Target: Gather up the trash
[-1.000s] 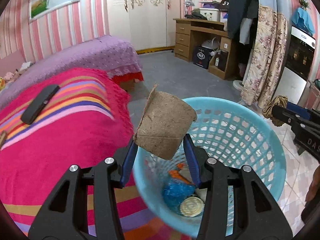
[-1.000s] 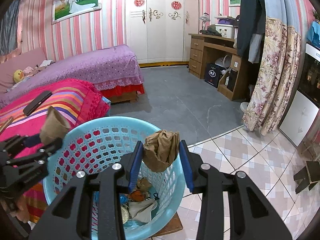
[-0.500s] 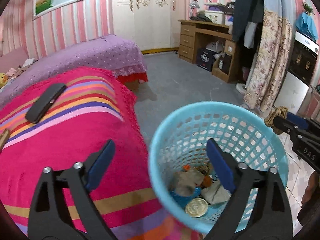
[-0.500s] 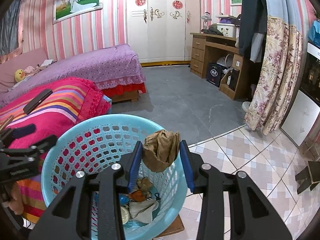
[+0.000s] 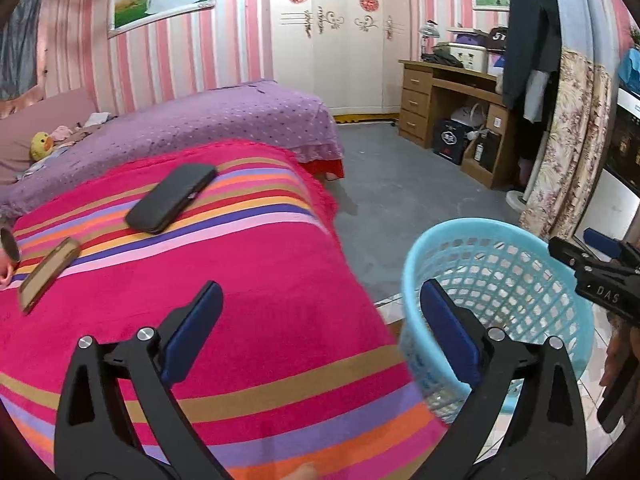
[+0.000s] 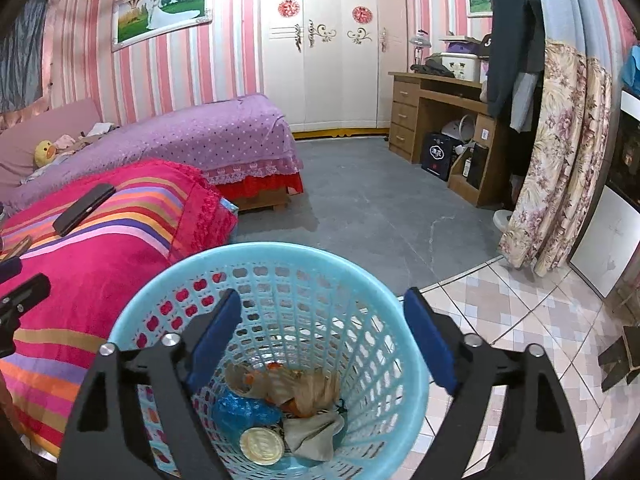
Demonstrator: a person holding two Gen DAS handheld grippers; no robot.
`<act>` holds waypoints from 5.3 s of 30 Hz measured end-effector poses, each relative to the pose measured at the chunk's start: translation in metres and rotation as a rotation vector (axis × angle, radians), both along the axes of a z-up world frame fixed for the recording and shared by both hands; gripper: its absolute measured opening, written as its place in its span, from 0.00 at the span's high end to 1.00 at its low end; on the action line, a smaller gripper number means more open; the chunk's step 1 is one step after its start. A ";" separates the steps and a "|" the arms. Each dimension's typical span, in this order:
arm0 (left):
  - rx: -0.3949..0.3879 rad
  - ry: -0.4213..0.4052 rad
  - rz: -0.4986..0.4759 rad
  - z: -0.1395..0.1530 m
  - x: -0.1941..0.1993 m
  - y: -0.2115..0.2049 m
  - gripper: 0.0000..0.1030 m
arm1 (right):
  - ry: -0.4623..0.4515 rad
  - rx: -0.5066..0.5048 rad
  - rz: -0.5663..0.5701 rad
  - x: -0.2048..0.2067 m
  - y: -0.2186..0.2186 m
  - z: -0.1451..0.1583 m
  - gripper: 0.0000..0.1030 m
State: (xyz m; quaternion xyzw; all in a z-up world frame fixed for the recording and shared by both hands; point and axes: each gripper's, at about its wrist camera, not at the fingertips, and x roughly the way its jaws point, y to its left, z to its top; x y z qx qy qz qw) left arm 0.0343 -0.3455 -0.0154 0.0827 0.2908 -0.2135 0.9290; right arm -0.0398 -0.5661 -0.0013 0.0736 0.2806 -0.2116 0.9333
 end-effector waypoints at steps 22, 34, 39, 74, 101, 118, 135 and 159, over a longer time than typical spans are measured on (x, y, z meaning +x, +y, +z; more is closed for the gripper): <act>0.002 -0.172 0.129 0.042 -0.071 0.146 0.05 | -0.104 -0.005 0.119 -0.055 0.139 0.046 0.04; -0.019 -0.175 0.184 0.034 -0.081 0.181 0.05 | -0.138 -0.110 0.201 -0.052 0.214 0.038 0.05; -0.001 -0.184 0.194 0.026 -0.076 0.183 0.05 | -0.152 -0.108 0.206 -0.051 0.218 0.038 0.05; -0.025 -0.174 0.203 0.022 -0.063 0.192 0.05 | -0.195 -0.168 0.239 -0.046 0.235 0.042 0.05; -0.031 -0.172 0.211 0.020 -0.062 0.196 0.05 | -0.191 -0.169 0.239 -0.045 0.234 0.041 0.05; -0.031 -0.171 0.212 0.020 -0.062 0.197 0.05 | -0.189 -0.169 0.240 -0.044 0.235 0.041 0.05; -0.033 -0.172 0.213 0.020 -0.061 0.198 0.05 | -0.188 -0.170 0.241 -0.044 0.235 0.041 0.05; -0.034 -0.172 0.213 0.020 -0.061 0.198 0.05 | -0.188 -0.172 0.241 -0.043 0.236 0.040 0.05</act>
